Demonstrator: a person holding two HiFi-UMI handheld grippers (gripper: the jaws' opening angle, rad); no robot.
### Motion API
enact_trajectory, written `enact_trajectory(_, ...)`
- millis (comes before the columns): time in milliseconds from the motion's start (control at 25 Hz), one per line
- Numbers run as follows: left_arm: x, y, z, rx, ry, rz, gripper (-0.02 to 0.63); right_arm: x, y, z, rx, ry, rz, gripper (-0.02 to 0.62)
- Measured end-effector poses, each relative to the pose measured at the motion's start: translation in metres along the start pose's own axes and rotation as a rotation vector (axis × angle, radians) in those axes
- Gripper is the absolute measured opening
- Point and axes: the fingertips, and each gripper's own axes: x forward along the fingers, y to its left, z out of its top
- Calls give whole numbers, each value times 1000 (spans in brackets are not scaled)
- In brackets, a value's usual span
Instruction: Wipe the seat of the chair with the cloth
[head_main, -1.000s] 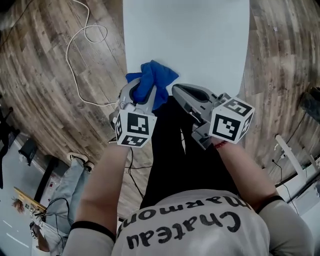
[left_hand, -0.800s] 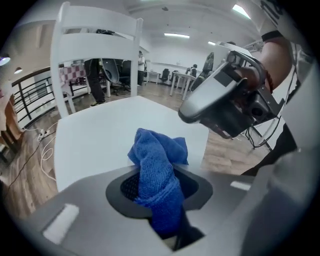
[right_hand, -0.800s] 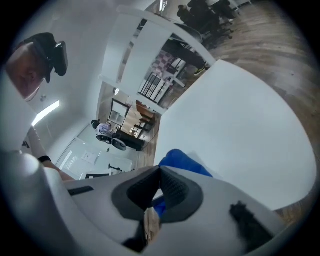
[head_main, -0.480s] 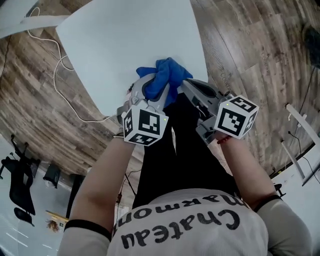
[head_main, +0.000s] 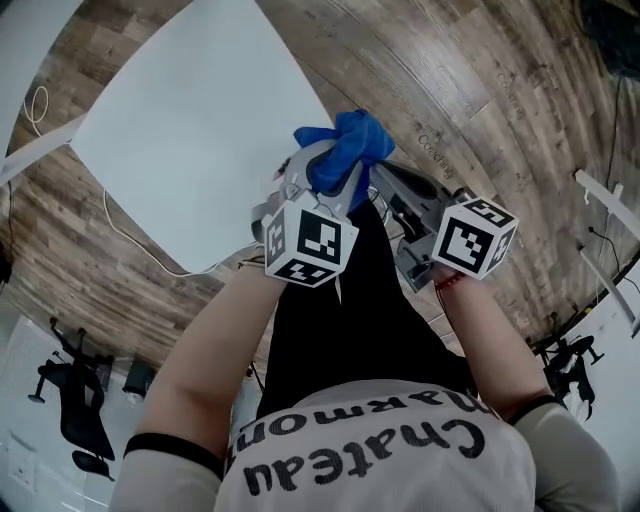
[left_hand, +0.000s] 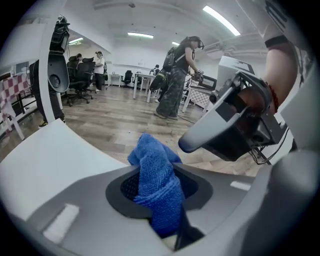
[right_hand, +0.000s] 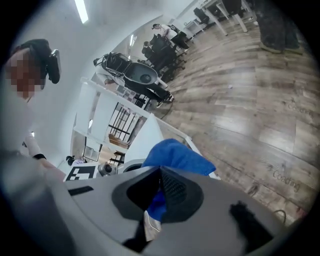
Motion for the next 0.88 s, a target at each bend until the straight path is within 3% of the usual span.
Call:
enact_trajectory(160,17,-7,10,48,18,6,116,-15,-7,10,1,-44,-16,15)
enact_trajectory(360,8,-8,34,32,-15,16,115,-29,8,19,-30,-75,-18,15)
enact_trajectory(560,-42,9,71,18,-108,81,115,-37,47,34,-86,-120,1,15)
enact_trajectory(880,-173,43,122,10,-236,246,115,-36,169,52,-240,-148,93,15)
